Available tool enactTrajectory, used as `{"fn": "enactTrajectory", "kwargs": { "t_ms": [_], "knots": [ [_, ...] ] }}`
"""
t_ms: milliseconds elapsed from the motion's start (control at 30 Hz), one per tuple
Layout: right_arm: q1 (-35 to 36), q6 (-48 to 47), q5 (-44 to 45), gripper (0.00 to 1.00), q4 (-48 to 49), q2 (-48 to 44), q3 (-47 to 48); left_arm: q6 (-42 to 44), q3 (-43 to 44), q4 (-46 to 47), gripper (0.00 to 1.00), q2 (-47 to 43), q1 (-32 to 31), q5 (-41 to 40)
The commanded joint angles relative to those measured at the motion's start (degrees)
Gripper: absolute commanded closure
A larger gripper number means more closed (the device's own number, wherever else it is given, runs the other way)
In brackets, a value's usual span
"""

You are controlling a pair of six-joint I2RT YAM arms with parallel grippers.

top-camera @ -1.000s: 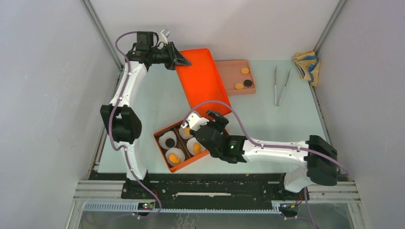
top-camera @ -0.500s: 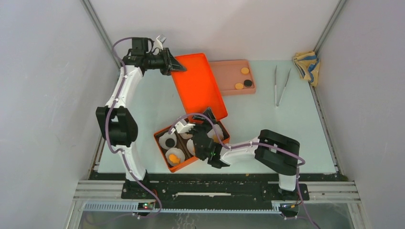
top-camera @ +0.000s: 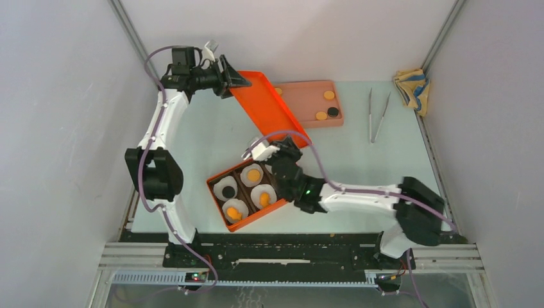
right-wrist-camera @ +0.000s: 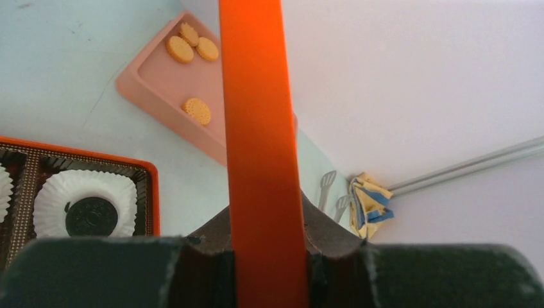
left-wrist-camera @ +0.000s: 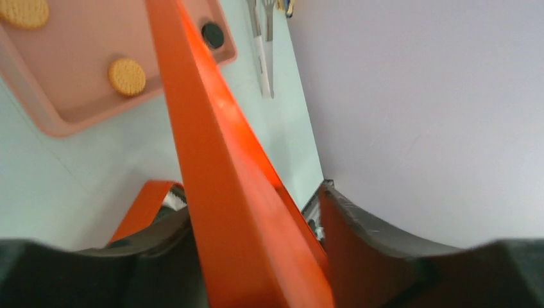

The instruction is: Pack the cookies

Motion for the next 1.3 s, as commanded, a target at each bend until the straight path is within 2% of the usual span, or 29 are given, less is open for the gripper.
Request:
{"fn": "enactTrajectory", "kwargs": {
  "t_ms": [0, 100, 167, 333, 467, 533, 600, 733, 800, 867, 1000, 1067, 1100, 1167, 1233, 1267],
  "knots": [
    [-5.3, 24.9, -7.3, 1.00, -22.1, -12.1, 7.4, -2.6, 6.3, 5.1, 0.31, -3.3, -1.0, 5.0],
    [-8.9, 33.1, -17.4, 1.00, -32.8, -16.3, 9.7, -5.1, 10.8, 8.2, 0.12, -3.2, -1.0, 5.3],
    [-12.1, 37.9, -26.5, 1.00, -39.6, -18.1, 11.3, -8.5, 11.2, 13.0, 0.05, -4.0, -1.0, 5.7],
    [-20.5, 46.0, -45.1, 1.00, -48.0, -20.2, 13.8, -11.0, 8.9, 20.6, 0.02, -10.0, -0.9, 0.9],
    [-29.0, 51.7, -60.2, 1.00, -50.4, -21.3, 13.8, -6.3, 7.0, 19.8, 0.00, -16.5, -0.3, -8.1],
    [-31.4, 52.5, -65.4, 1.00, -50.7, -21.3, 13.4, -4.0, 7.1, 19.7, 0.00, -18.4, -0.3, -9.9],
    [-32.8, 53.1, -68.0, 1.00, -49.8, -21.2, 12.8, -3.5, 8.3, 19.6, 0.00, -18.3, -0.2, -9.2],
    [-33.8, 54.2, -71.2, 1.00, -47.4, -20.8, 12.0, -7.2, 10.1, 19.3, 0.00, -14.0, -0.2, -2.9],
    [-34.3, 55.0, -72.8, 1.00, -46.8, -20.4, 11.9, -7.8, 6.2, 20.0, 0.00, -14.2, -0.2, -2.7],
    [-36.4, 57.4, -76.8, 1.00, -46.4, -19.9, 12.1, -7.1, -2.1, 22.8, 0.00, -17.0, -0.2, -5.8],
    [-43.5, 63.1, -91.7, 1.00, -49.1, -16.9, 16.6, -2.2, -20.7, 25.5, 0.00, -29.6, -0.6, -18.5],
    [-48.4, 67.0, -101.9, 1.00, -49.7, -14.5, 19.3, -0.7, -30.4, 27.1, 0.11, -36.3, -1.5, -25.6],
    [-50.4, 69.7, -108.3, 1.00, -50.6, -11.7, 21.4, 0.5, -34.9, 27.4, 0.22, -39.6, -2.4, -29.8],
    [-54.2, 73.3, -119.2, 1.00, -53.3, -5.8, 26.8, 2.6, -42.0, 26.0, 0.52, -45.7, -5.5, -41.6],
    [-57.0, 79.2, -127.6, 1.00, -52.6, 0.0, 30.6, 4.5, -48.4, 24.9, 0.90, -50.7, -9.8, -52.4],
    [-57.9, 81.4, -131.3, 1.00, -51.3, 2.7, 32.2, 4.8, -50.3, 23.4, 0.99, -52.4, -12.0, -56.9]
  ]
}}
